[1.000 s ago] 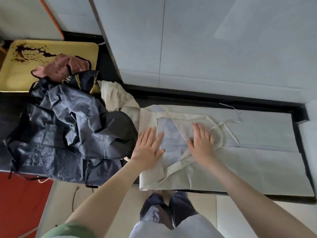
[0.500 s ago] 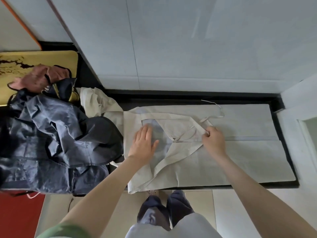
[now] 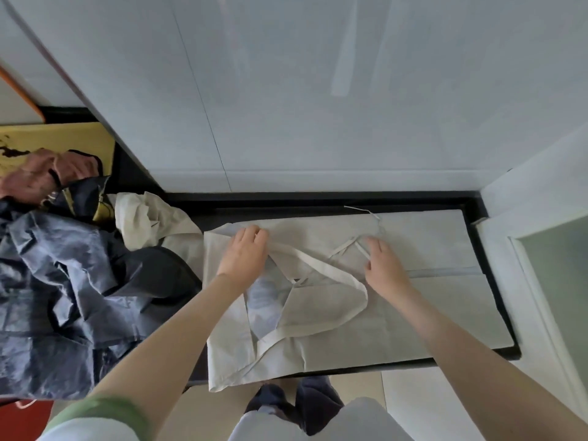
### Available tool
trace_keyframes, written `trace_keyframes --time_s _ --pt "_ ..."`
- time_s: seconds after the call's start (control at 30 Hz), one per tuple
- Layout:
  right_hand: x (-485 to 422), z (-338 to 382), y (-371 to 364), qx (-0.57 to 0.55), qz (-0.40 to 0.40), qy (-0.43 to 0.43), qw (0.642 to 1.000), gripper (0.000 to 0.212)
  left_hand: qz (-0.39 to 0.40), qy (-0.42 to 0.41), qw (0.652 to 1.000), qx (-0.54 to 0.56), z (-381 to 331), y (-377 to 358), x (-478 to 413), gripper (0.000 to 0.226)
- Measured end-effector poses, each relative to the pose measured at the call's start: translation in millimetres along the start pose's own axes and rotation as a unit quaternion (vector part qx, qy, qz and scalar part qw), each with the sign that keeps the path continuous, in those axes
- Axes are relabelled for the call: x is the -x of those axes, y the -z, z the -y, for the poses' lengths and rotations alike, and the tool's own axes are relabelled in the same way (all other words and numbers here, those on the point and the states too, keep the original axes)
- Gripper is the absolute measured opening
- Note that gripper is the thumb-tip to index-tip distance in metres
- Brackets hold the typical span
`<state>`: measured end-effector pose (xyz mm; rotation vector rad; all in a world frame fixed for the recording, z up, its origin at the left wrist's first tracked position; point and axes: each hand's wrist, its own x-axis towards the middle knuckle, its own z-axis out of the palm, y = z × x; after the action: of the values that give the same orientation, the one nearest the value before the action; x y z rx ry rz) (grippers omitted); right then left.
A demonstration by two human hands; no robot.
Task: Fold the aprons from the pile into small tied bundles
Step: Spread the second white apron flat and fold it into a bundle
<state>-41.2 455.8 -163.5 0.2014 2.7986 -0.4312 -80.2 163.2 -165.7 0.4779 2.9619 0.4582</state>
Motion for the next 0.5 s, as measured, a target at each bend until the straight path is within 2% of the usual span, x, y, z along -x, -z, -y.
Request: trace_keyframes --time_s 0.1,0.23,0.3,0.37,0.5 --pt "-21.2 16.1 11.0 0.071 0.003 0.078 0.994 0.061 0.042 0.029 0.997 -0.065 7.2 13.8 -18.6 0.05" --pt "-54.5 46.7 13.9 0.069 0.095 0.138 0.983 0.047 0.101 0.1 0.978 -0.154 31.4 21.6 -29.3 0.062" --pt "-68.0 59.0 13.3 0.053 0.112 0.161 0.979 0.048 0.129 0.164 0.969 -0.134 39.4 23.7 -31.3 0.063" --pt "-78.9 68.5 12.3 0.046 0.112 0.166 0.979 0.059 0.139 0.213 0.962 -0.105 45.0 26.7 -35.3 0.061" --pt "-86.6 71.4 9.3 0.114 0.117 0.141 0.976 0.085 0.183 0.214 0.956 -0.084 54.0 32.3 -42.7 0.04"
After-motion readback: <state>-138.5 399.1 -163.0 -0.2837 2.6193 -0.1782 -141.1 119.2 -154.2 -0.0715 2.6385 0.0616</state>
